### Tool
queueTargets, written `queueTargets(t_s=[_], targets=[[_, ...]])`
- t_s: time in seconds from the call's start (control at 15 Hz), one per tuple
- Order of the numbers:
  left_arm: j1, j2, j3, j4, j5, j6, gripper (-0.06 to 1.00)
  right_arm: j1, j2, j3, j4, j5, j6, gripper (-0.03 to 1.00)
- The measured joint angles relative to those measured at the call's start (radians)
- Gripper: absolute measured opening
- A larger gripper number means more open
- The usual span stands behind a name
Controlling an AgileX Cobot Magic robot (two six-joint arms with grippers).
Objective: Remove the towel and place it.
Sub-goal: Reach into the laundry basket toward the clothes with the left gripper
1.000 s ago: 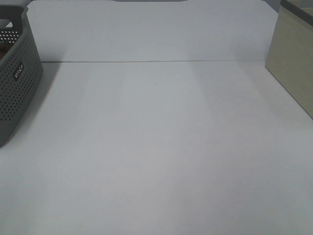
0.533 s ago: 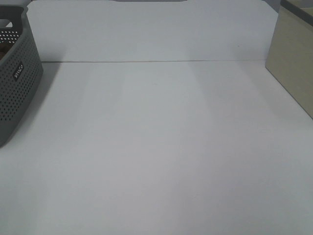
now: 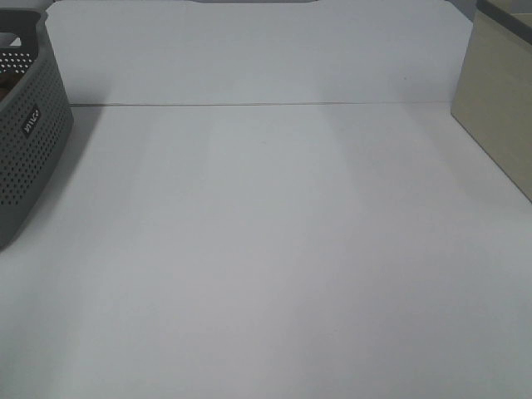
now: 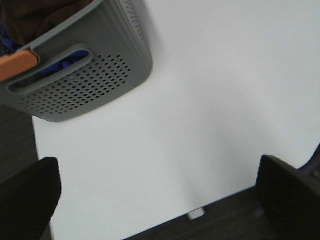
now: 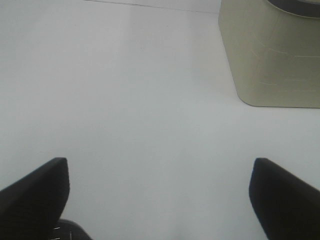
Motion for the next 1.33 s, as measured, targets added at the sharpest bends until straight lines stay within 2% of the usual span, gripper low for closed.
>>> queueTargets(t_s=[0.07, 0.2, 0.27, 0.47, 0.67, 0.93, 1.2, 1.27, 1.33], targets=[[-0.001, 0.037, -0.031, 0.013, 0.007, 0.060, 0.99, 0.000, 0.000, 0.000, 0.000, 0.000, 0.000, 0.93], [-0.010, 0.209, -0.175, 0.089, 0.013, 0.208, 0.99, 0.000, 0.000, 0.000, 0.000, 0.000, 0.000, 0.93], [-0.012, 0.395, -0.307, 0.186, 0.017, 0.251, 0.99, 0.000, 0.000, 0.000, 0.000, 0.000, 0.000, 0.93], [-0.012, 0.633, -0.506, 0.284, 0.017, 0.293, 0.99, 0.000, 0.000, 0.000, 0.000, 0.000, 0.000, 0.93], [-0.010, 0.925, -0.665, 0.294, 0.013, 0.332, 0.99, 0.000, 0.000, 0.000, 0.000, 0.000, 0.000, 0.93], [0.067, 1.221, -0.819, 0.300, 0.011, 0.377, 0.99, 0.000, 0.000, 0.000, 0.000, 0.000, 0.000, 0.93], [0.088, 1.549, -1.097, 0.305, 0.010, 0.441, 0.99, 0.000, 0.000, 0.000, 0.000, 0.000, 0.000, 0.93], [0.088, 1.676, -1.229, 0.305, 0.010, 0.464, 0.99, 0.000, 0.000, 0.000, 0.000, 0.000, 0.000, 0.93], [0.092, 1.730, -1.270, 0.301, 0.009, 0.480, 0.99, 0.000, 0.000, 0.000, 0.000, 0.000, 0.000, 0.93]])
